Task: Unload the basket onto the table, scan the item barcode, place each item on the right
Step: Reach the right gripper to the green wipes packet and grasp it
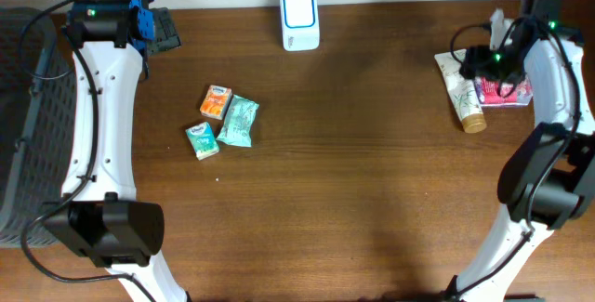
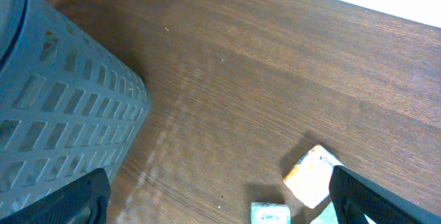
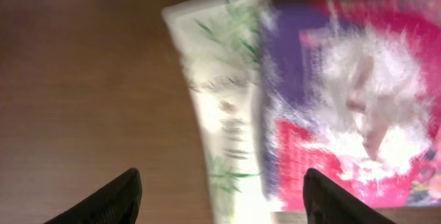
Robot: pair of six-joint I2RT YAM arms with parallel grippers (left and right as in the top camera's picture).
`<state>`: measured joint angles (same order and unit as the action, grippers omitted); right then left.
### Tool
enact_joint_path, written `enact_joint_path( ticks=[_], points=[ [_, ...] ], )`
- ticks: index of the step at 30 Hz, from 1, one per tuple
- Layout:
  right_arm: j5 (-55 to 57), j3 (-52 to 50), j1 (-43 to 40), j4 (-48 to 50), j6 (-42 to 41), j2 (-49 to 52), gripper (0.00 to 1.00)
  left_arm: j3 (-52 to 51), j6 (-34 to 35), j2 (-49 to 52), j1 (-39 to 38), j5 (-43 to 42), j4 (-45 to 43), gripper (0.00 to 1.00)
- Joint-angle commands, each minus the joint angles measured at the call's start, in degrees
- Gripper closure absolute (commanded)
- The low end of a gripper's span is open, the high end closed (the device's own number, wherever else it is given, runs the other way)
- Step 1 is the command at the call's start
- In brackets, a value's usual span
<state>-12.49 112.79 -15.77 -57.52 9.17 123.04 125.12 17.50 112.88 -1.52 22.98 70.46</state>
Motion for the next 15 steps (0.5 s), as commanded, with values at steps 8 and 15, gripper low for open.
enact_joint_path(
  ticks=[8,15],
  points=[
    [-25.5,4.7,34.5,6.5,-21.0,5.9,0.01,0.5,-0.7,-0.1,0.2,0.6,-0.1,0.01],
    [-15.0,4.5,47.6,17.1,-43.0,17.1,0.03,0.5,-0.7,-0.1,0.2,0.6,-0.1,0.01]
  ],
)
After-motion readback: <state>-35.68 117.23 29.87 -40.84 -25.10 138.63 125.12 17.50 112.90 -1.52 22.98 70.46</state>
